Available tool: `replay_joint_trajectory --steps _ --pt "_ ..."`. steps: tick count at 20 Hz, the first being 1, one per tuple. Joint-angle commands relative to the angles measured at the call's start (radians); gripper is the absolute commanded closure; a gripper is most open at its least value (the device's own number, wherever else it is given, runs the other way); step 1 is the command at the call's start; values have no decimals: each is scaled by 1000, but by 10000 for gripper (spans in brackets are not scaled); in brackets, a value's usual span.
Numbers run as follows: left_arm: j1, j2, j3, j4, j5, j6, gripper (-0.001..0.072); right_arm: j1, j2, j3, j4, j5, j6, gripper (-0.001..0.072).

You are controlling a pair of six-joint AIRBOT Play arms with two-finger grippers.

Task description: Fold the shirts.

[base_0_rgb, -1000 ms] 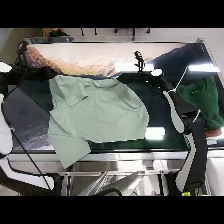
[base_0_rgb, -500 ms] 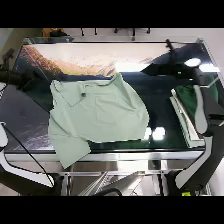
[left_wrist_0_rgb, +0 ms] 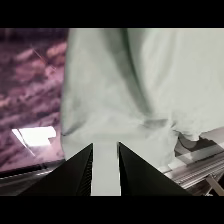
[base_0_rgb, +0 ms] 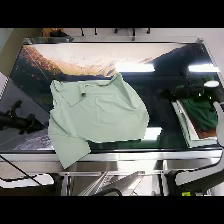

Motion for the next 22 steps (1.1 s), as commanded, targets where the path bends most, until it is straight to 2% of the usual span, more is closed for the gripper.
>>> replay_joint_trajectory --steps 1,2,3,4,8,10,12,13,14,15,16,17,18,22 --pt "34 1 -127 19 126 75 516 -61 127 -236 -53 -56 -5 539" --pt "27 -19 -124 19 137 84 473 -75 145 -264 -57 -58 -6 539" --pt "20 -42 -109 19 144 83 218 -90 158 -282 -61 -57 -5 539" --pt "13 -71 -81 19 142 82 103 -99 167 -291 -65 -56 -3 539" --pt "1 -161 -3 7 116 79 110 -97 171 -296 -110 -53 14 539" --pt "1 -184 -1 -50 157 87 110 -97 171 -315 -111 -61 18 538" --pt "1 -202 -2 -173 177 146 111 -97 171 -338 -111 -60 25 538" --pt "0 -212 -2 -235 171 179 150 -97 171 -351 -111 -61 25 511" --pt "-1 -221 -2 -274 153 207 386 -97 171 -363 -111 -61 25 432" --pt "-8 -230 -2 -291 128 232 565 -96 171 -373 -112 -62 25 424" --pt "-16 -238 -2 -296 111 239 599 -96 171 -383 -113 -70 25 424" --pt "-28 -244 -1 -296 99 238 601 -95 171 -396 -121 -86 25 380" --pt "-40 -244 -1 -293 88 239 702 -95 170 -410 -134 -100 25 313" --pt "-16 -177 50 -288 110 212 695 -54 169 -487 -186 -183 26 313"
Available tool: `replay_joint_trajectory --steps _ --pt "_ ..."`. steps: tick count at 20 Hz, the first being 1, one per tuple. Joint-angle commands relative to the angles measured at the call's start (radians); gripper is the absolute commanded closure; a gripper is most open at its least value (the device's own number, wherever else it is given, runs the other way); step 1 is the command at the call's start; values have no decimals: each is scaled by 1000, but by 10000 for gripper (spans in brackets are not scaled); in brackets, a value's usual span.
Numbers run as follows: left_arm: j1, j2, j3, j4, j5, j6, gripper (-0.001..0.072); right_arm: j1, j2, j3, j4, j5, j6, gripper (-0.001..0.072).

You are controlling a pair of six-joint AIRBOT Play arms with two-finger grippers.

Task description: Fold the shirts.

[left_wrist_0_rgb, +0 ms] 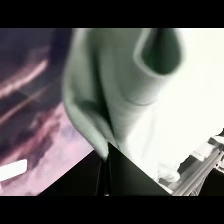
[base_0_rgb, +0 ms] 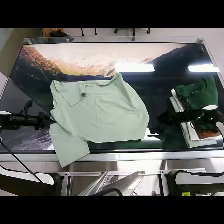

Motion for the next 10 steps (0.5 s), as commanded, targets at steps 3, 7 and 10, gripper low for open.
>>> replay_joint_trajectory --steps 3,7,10 --pt "88 137 53 119 48 -132 695 122 -11 -87 -59 -136 1 313" --pt "199 225 52 227 60 -177 694 282 -55 -87 -51 -192 6 311" --pt "240 224 52 225 38 -177 694 389 -90 -87 -14 -218 15 202"
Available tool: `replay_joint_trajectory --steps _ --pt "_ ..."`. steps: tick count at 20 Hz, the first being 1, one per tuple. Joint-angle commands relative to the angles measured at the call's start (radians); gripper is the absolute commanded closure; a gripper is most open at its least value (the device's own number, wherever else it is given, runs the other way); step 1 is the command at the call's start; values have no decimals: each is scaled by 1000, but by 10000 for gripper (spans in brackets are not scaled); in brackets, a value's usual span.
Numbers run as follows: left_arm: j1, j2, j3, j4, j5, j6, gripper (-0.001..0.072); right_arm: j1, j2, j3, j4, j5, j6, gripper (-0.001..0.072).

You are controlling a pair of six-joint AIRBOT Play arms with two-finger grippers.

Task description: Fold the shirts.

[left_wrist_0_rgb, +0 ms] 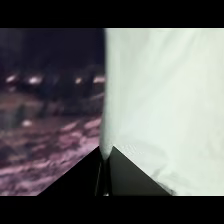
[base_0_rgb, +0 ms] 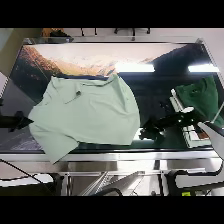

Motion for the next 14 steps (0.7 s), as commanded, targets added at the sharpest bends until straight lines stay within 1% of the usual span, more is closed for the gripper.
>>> replay_joint_trajectory --steps 1,3,6,7,8,9,11,12,14 --pt "46 16 2 33 -13 -20 694 130 -43 -5 34 -80 10 204" --pt "42 16 3 32 -9 -14 694 201 -66 -5 90 -95 7 208" --pt "37 16 3 29 -11 -13 694 317 -102 -5 126 -106 8 214" --pt "37 16 3 28 -22 -13 694 345 -104 -4 151 -105 7 367" --pt "37 18 3 13 -37 -13 694 361 -98 2 188 -92 -6 618" --pt "38 25 3 -26 -47 -10 694 366 -80 20 227 -68 -24 686" --pt "38 84 4 -194 -49 37 695 357 -4 102 241 -31 -14 687" --pt "37 129 15 -326 -56 66 696 335 52 178 230 -3 11 687" --pt "24 220 102 -598 -96 97 696 261 159 388 200 47 56 688"
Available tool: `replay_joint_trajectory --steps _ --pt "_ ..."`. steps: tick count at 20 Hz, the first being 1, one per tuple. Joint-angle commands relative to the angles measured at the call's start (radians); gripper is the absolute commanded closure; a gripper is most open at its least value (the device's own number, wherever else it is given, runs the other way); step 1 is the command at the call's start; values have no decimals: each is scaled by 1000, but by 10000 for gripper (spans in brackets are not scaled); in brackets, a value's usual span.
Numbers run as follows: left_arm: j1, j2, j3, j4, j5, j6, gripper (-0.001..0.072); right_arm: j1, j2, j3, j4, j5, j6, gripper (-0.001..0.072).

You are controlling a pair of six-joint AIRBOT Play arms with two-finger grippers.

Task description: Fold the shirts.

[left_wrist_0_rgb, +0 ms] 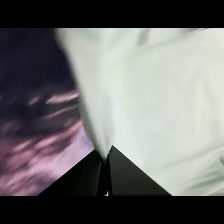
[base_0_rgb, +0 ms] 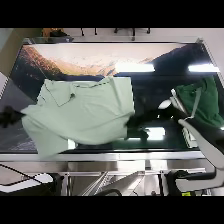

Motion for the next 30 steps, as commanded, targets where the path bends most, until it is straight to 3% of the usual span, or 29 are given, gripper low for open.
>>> replay_joint_trajectory --steps 1,4,7,10,12,14,19,22,26,30 --pt "-11 148 135 -491 -58 60 696 -105 162 337 1 112 56 688" --pt "-6 300 404 -842 -47 54 696 -257 239 739 1 137 75 688" --pt "72 443 668 -861 64 29 695 -392 274 1077 1 137 76 688" --pt "265 514 850 -798 93 -109 695 -494 319 1223 -18 87 77 688" --pt "270 523 872 -784 81 -138 695 -531 355 1223 -110 65 75 689" --pt "187 500 842 -683 29 -142 695 -534 349 1179 -126 94 75 688" --pt "-292 366 547 -301 -80 -138 695 -532 237 840 -58 141 29 688" --pt "-536 209 363 -75 68 -131 695 -532 120 639 -62 79 -49 688" --pt "-638 -100 307 49 323 -109 695 -491 -152 552 -46 -64 -153 688" --pt "-664 -436 499 49 283 -102 695 -436 -416 609 -2 -196 -182 689"
